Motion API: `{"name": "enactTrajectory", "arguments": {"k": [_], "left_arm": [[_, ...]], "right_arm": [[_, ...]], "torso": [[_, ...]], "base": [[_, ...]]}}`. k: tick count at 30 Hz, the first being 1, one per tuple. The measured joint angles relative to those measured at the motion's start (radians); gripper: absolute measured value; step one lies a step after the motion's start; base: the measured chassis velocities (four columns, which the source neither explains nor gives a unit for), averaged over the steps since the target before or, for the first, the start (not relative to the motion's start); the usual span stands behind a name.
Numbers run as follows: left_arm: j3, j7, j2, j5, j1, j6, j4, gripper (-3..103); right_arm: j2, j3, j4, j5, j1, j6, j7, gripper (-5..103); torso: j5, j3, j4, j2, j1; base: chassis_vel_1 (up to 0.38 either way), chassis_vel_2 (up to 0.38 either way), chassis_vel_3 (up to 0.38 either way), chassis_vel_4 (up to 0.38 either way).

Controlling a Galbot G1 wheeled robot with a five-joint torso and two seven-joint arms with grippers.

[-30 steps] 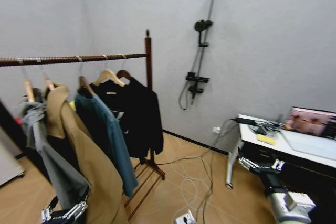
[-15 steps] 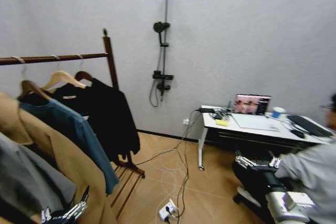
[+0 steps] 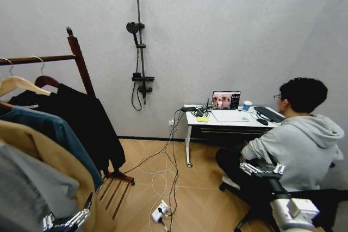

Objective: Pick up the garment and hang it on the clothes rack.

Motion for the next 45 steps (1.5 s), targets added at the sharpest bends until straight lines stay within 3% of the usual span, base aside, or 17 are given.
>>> {"name": "enactTrajectory", "arguments": {"k": [29,45], "left_arm": [[0.0,0.0,0.0,0.0,0.0,0.0,0.0,100],[0.0,0.0,0.0,0.0,0.0,0.0,0.0,100]], "right_arm": [[0.006,-0.035,0.031,-0.027,0.006,-0.016,0.005,100],[0.026,-0.028,0.02,-0.027,-0.032,0.027,0.002,100]], "torso": [[0.0002,0.0,-0.0001,0.0,0.0],[-0.0003,0.0,-0.0003,0.0,0.0]], "base": [[0.064,-0.17,-0.168,0.068],[-0.02,-0.195,-0.191,-0.013]]}}
